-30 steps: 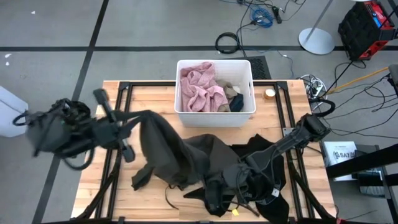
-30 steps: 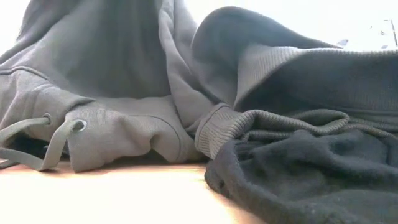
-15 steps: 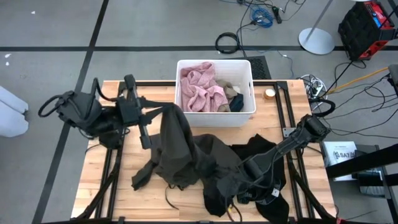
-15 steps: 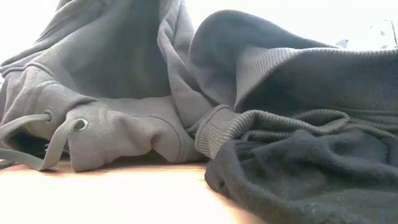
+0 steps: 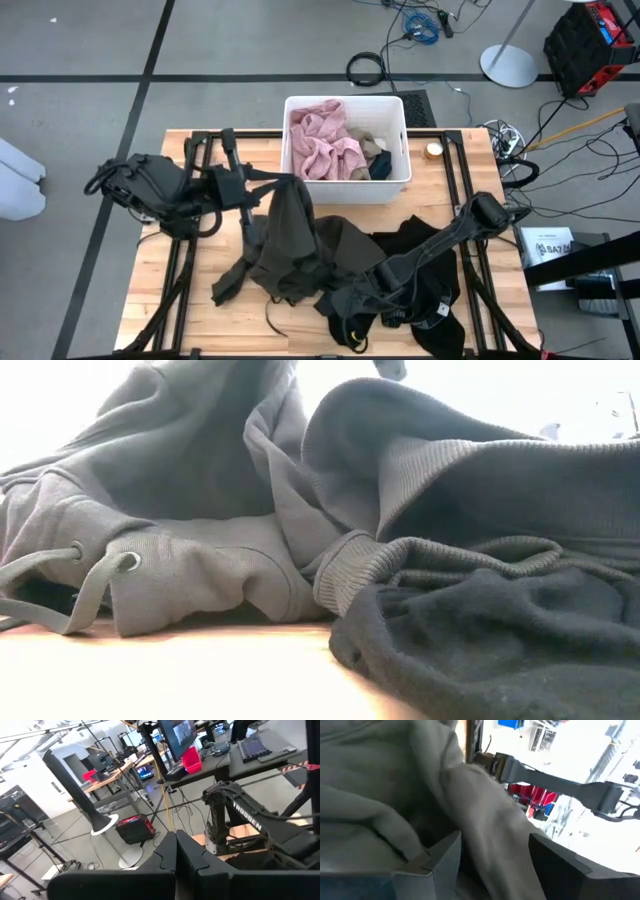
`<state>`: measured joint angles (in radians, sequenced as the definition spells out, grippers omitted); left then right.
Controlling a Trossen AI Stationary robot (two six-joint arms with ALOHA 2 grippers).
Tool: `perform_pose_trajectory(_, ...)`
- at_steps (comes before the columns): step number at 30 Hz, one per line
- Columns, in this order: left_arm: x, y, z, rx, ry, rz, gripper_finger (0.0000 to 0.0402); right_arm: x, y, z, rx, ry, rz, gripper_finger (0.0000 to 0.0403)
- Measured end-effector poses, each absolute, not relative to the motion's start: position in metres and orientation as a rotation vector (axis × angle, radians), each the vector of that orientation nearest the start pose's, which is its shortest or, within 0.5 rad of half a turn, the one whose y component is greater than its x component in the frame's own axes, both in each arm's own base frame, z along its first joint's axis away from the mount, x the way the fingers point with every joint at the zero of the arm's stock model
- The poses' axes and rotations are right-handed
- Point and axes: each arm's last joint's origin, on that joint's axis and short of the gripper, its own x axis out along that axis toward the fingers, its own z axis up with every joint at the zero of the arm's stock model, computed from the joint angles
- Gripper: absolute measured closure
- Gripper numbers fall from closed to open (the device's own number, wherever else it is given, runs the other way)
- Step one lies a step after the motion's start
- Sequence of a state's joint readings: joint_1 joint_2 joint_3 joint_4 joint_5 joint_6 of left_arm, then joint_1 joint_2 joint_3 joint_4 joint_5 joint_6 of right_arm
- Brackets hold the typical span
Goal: Sort clothes
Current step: Fold the gray jacket
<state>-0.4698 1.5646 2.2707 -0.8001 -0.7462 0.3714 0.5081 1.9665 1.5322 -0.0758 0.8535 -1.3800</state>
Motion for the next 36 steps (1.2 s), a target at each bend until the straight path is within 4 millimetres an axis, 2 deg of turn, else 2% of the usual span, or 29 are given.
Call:
perform_pose_trajectory(4, 0.236, -0.098, 0.563, 0.424, 0.129, 0.248, 0.0402, 0.407, 0.187, 0.244, -1.729, 0.695, -0.100, 0.0191)
perform_pose_trajectory(7, 0.236, -0.098, 0.562, 0.430, 0.139, 0.242, 0.0402, 0.411, 0.182, 0.251, -1.680, 0.692, -0.218, 0.0217)
perform_pose_trajectory(10, 0.236, -0.099, 0.560, 0.417, 0.156, 0.216, 0.0402, 0.415, 0.182, 0.260, -1.587, 0.630, -0.315, 0.0273)
perform_pose_trajectory(14, 0.235, -0.099, 0.555, 0.398, 0.193, 0.171, 0.0395, 0.417, 0.183, 0.274, -1.483, 0.531, -0.401, 0.0381)
perform_pose_trajectory(19, 0.234, -0.099, 0.551, 0.347, 0.225, 0.175, 0.0359, 0.417, 0.182, 0.286, -1.420, 0.475, -0.466, 0.0400)
perform_pose_trajectory(24, 0.232, -0.097, 0.545, 0.331, 0.279, 0.200, 0.0312, 0.410, 0.179, 0.302, -1.393, 0.460, -0.494, 0.0402)
perform_pose_trajectory(30, 0.227, -0.093, 0.535, 0.306, 0.371, 0.217, 0.0253, 0.384, 0.178, 0.347, -1.296, 0.377, -0.538, 0.0402)
perform_pose_trajectory(36, 0.216, -0.093, 0.530, 0.237, 0.443, 0.125, 0.0239, 0.334, 0.170, 0.425, -1.059, 0.227, -0.622, 0.0403)
